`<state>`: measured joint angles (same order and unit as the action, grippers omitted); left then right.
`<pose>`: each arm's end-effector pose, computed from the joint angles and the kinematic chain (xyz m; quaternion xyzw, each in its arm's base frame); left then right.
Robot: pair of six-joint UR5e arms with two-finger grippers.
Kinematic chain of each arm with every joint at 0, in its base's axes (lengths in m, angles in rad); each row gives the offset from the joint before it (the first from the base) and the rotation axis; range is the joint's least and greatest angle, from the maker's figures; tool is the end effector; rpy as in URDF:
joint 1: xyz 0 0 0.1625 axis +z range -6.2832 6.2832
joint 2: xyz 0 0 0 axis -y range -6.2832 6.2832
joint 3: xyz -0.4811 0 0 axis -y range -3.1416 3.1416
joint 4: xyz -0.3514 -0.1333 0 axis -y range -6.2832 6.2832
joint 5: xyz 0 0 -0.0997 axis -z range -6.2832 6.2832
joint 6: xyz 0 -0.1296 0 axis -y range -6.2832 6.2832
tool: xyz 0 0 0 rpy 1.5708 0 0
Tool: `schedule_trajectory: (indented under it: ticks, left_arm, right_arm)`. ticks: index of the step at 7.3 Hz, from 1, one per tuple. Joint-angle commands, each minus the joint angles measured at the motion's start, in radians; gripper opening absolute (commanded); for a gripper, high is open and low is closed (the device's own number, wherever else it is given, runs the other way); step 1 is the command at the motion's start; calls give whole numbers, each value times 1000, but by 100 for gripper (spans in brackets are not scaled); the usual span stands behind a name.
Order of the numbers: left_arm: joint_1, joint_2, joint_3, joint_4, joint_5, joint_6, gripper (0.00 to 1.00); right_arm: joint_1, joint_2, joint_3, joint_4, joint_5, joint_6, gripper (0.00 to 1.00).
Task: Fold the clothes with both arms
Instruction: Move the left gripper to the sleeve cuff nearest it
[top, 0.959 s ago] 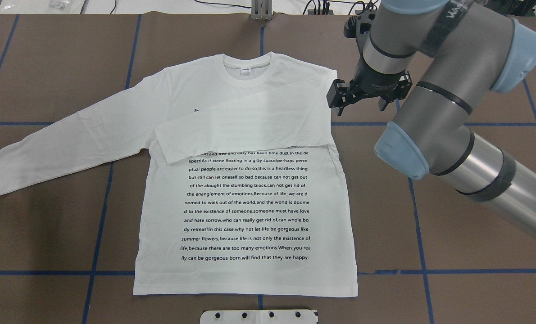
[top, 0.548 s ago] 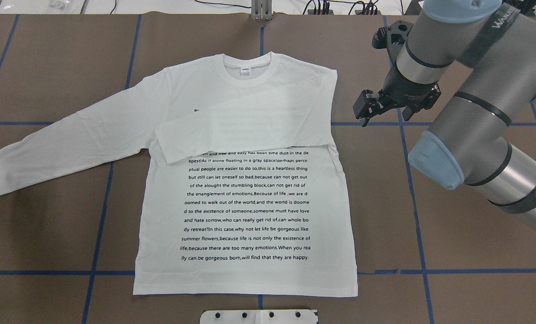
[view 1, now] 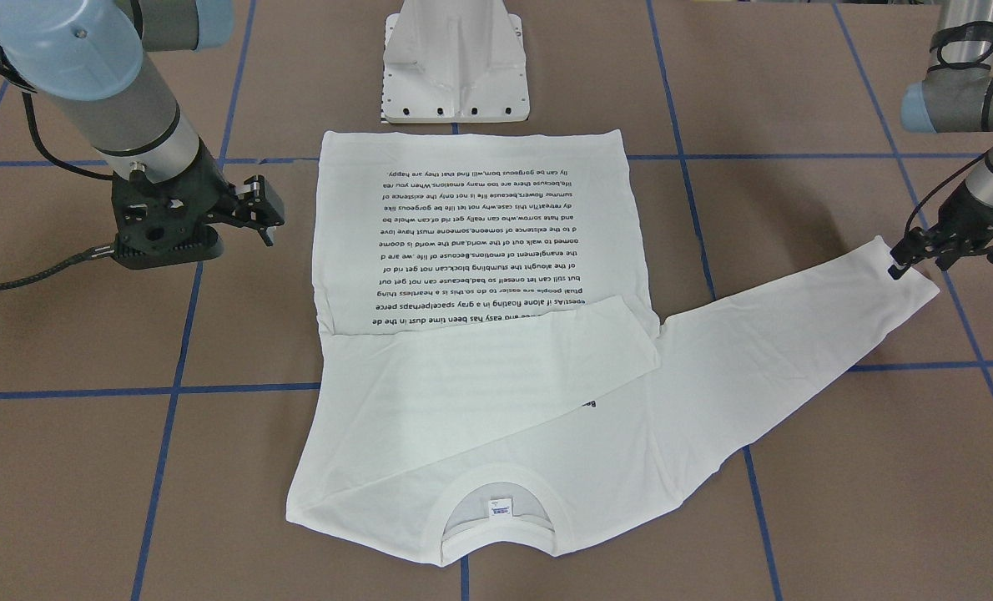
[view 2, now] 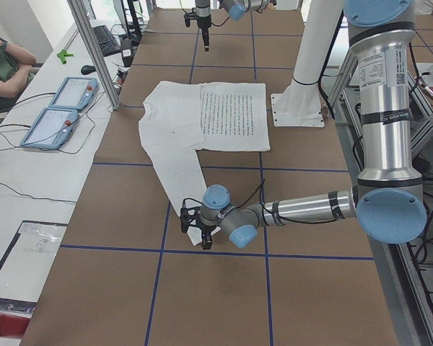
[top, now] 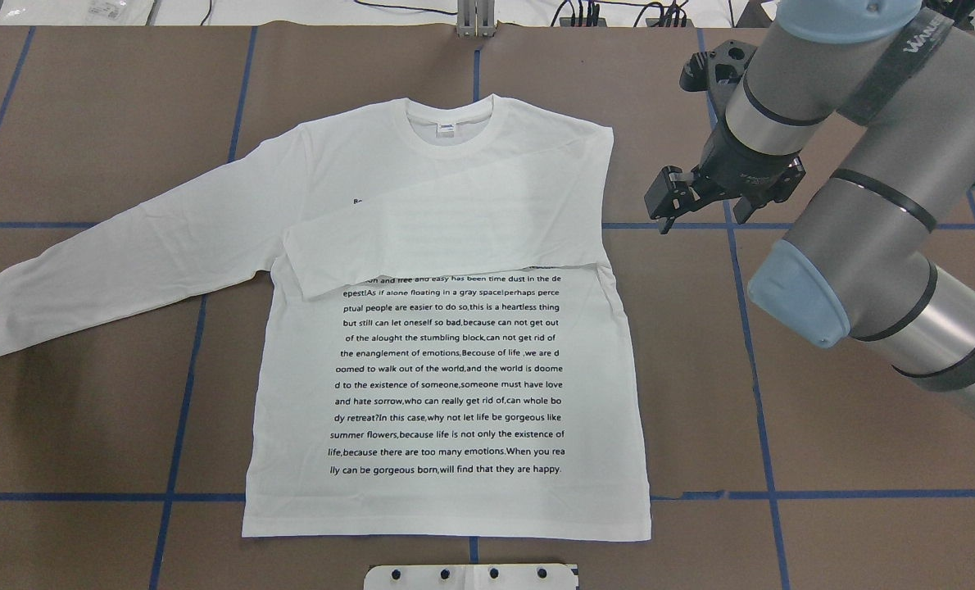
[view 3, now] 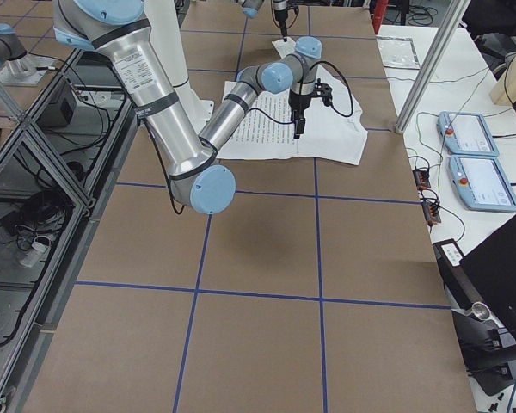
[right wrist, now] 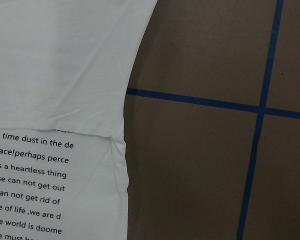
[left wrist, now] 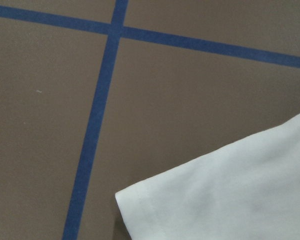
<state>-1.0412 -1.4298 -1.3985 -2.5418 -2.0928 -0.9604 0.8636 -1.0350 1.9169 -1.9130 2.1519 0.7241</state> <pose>0.1500 -0.3922 0.7751 0.0638 0.3911 -0.1140 0.9110 -0.3492 -0.5042 0.3466 0.0116 -0.3760 -0.0686 0.9240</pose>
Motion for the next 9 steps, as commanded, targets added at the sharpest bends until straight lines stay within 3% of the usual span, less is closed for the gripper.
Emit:
schedule_trajectory:
  ticks: [1, 7, 9]
  left_arm:
    - [1, -1, 3, 0, 0, 2, 98]
    - [12, -4, 13, -2, -1, -1, 94]
    - [13, -4, 13, -2, -1, 0, 69]
  right_arm:
    - [3, 1, 5, 0, 14, 0, 100]
    - [6, 0, 7, 2, 20, 0, 100]
    - [9, 0, 7, 0, 20, 0, 100]
